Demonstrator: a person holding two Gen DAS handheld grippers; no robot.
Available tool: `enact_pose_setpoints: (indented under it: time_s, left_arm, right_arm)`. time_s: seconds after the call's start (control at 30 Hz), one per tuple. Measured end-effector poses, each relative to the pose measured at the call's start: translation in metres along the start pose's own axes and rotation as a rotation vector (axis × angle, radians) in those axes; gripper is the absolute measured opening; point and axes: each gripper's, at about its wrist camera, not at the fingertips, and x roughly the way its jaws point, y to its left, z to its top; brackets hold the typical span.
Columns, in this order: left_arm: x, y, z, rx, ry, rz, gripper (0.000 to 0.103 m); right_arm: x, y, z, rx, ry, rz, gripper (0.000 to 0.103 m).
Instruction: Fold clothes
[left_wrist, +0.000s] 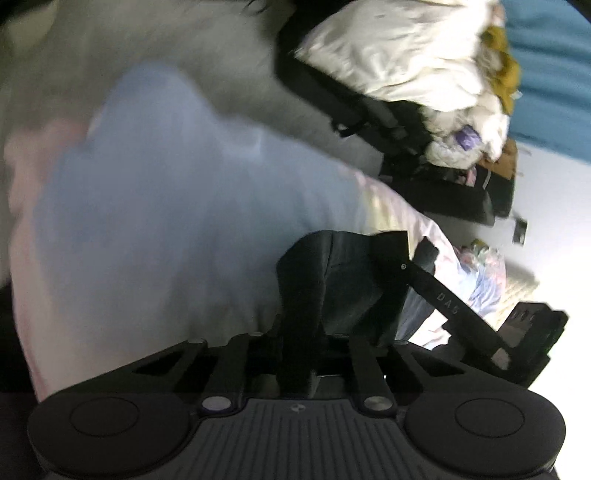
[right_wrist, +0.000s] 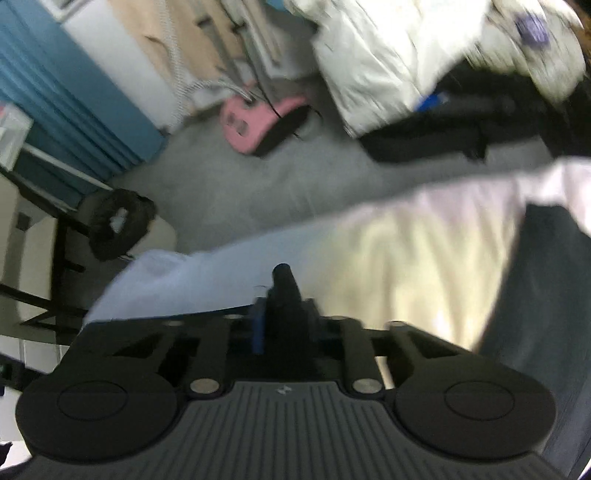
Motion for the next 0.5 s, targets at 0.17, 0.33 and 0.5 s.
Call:
enact_pose_setpoints:
  time_s: [0.17,0.33,0.5]
  left_arm:
    - [-0.04,-0.013,0.003,0.064,-0.061,0.008,0.009]
    - [-0.051,0.007,0.01,0.031,-0.083,0.045,0.009]
    - [-0.042,0.048,0.019,-0.01,-0.061,0.075,0.01]
  right_arm:
    - [-0.028,0.035,0.026,-0.012,-0.14,0.041,0.01]
    - [-0.015,0.07,0.035,-0.09,-0.119,0.055,0.01]
    - [0.036,0.081,0.025,-0.057,-0.036,0.014,0.018]
